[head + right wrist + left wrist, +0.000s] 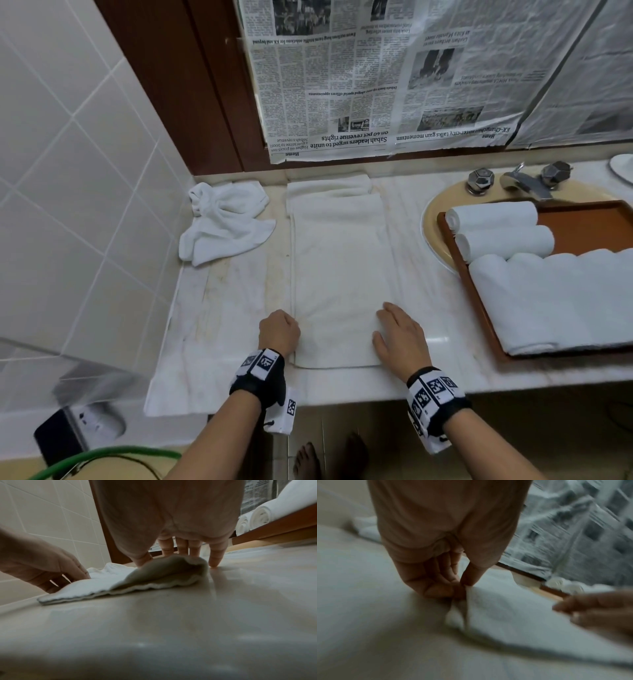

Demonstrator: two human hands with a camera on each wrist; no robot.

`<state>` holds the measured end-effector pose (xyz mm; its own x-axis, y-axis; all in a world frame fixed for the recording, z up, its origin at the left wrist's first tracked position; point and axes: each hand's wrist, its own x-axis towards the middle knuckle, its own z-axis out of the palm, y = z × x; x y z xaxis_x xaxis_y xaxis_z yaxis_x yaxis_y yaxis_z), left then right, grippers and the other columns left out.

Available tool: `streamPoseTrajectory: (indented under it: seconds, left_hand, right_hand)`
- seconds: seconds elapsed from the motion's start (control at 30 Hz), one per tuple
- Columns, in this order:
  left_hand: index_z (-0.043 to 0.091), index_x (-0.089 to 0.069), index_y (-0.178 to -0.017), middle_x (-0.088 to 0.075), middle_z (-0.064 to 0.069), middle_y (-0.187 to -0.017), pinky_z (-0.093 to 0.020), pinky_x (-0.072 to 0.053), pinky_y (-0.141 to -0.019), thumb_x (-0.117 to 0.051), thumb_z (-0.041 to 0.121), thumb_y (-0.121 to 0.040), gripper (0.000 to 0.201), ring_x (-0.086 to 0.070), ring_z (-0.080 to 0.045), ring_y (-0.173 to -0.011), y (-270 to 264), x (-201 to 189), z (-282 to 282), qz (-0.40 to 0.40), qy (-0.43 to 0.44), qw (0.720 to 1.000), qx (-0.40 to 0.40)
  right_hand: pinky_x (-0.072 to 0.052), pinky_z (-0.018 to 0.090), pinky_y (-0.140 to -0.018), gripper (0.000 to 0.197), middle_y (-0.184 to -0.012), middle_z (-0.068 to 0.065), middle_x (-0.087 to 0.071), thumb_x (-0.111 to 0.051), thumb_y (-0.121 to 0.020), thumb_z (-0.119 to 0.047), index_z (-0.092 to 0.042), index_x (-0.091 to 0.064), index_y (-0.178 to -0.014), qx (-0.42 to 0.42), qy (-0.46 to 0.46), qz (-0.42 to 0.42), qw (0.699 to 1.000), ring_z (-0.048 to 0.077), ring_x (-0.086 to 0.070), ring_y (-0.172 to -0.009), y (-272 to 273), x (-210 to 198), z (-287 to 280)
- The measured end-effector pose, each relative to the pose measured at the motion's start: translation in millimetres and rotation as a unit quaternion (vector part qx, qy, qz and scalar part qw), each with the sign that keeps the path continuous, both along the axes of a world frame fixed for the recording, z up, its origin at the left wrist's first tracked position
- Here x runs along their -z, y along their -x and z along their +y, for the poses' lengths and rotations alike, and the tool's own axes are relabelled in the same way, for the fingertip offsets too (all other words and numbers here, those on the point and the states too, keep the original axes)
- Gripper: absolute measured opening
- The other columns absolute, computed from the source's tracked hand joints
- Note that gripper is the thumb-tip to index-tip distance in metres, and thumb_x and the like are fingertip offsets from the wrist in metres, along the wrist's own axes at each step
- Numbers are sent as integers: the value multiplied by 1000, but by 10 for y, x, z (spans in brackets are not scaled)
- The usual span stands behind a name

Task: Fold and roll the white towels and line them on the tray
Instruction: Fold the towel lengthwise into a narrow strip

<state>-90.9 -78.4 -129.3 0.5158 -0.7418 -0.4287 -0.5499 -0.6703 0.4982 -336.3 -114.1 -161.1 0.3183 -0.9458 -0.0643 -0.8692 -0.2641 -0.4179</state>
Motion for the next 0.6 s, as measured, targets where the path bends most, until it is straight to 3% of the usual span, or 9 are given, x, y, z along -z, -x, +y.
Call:
streamPoseTrajectory:
  seconds: [0.17, 0.33, 0.47, 0.53, 0.6]
  left_hand:
    - [6, -51, -104, -60, -9, -101, -33, -45, -68, -42, 19, -101, 17, -60, -28, -88, 108, 90, 99, -77, 22, 995, 54]
    - [7, -55, -110, -62, -9, -109, -30, -43, -74, -49, 26, -101, 22, -60, -28, -98, 113, 123, 107, -53, 37, 998, 19]
    - [8, -62, -111, -67, -11, -109, -29, -43, -79, -48, 23, -101, 23, -61, -29, -103, 82, 101, 72, -25, 35, 999, -24]
    - [7, -61, -111, -66, -13, -111, -29, -41, -78, -43, 22, -102, 25, -60, -32, -104, 71, 95, 54, -24, 19, 999, -21]
    - [5, -59, -112, -64, -16, -114, -30, -41, -78, -41, 21, -102, 26, -60, -34, -105, 65, 99, 41, -13, 14, 999, -28]
  right_hand:
    - [-32, 40, -112, 45, -155, 11, -31, -56, -92, -16, -10, -51, -137, 68, -33, -16, 997, 28, -31, -139, 46, -9, 29]
    - [-37, 36, -102, 42, -132, 16, -44, -52, -93, -4, -6, -50, -134, 151, -74, -96, 981, 31, -44, -118, 45, -63, -43]
    - [-41, 31, -92, 39, -120, 18, -55, -57, -93, -8, -4, -48, -131, 225, -156, -167, 947, 31, -53, -108, 67, -107, -181]
    - [-41, 28, -84, 28, -110, 15, -59, -60, -93, -13, -1, -56, -118, 241, -180, -166, 939, 29, -55, -101, 87, -97, -248]
    - [-40, 33, -69, 18, -81, 10, -57, -63, -90, -17, 0, -61, -84, 236, -172, -135, 947, 32, -57, -83, 114, -87, -309]
